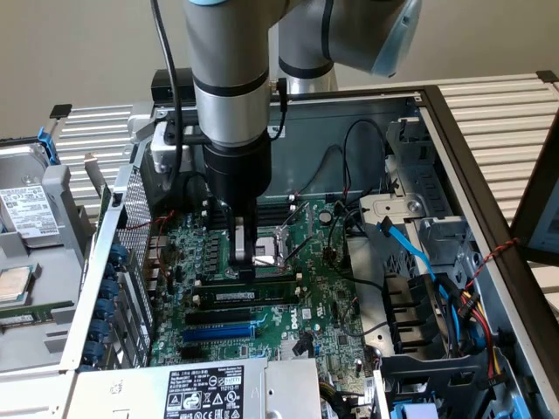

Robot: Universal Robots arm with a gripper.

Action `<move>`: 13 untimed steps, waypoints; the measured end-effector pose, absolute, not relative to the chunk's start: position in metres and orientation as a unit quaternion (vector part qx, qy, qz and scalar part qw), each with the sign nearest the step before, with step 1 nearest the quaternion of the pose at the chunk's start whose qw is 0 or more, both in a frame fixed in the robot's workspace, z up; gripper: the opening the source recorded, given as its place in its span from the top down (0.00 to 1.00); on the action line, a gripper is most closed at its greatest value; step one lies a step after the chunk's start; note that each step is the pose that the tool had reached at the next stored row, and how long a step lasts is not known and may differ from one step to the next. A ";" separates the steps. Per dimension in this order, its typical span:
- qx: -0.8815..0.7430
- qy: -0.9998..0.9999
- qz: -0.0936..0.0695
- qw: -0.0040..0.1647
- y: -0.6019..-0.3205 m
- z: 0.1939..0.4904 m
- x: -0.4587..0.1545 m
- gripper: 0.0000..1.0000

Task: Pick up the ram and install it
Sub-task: 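Press down the ram until it locks into place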

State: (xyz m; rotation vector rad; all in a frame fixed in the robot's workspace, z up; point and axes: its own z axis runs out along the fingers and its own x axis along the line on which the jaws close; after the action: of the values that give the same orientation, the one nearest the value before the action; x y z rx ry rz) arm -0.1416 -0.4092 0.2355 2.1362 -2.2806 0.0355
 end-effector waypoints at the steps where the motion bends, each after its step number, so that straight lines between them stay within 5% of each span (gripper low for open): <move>1: 0.684 -0.730 0.011 0.008 -0.408 0.236 -0.145 0.90; 13: 0.684 -0.730 0.014 0.006 -0.408 0.233 -0.165 0.90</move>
State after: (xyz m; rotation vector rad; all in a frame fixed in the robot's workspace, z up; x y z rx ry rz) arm -0.1646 -0.4078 0.2331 2.1395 -2.2842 0.0429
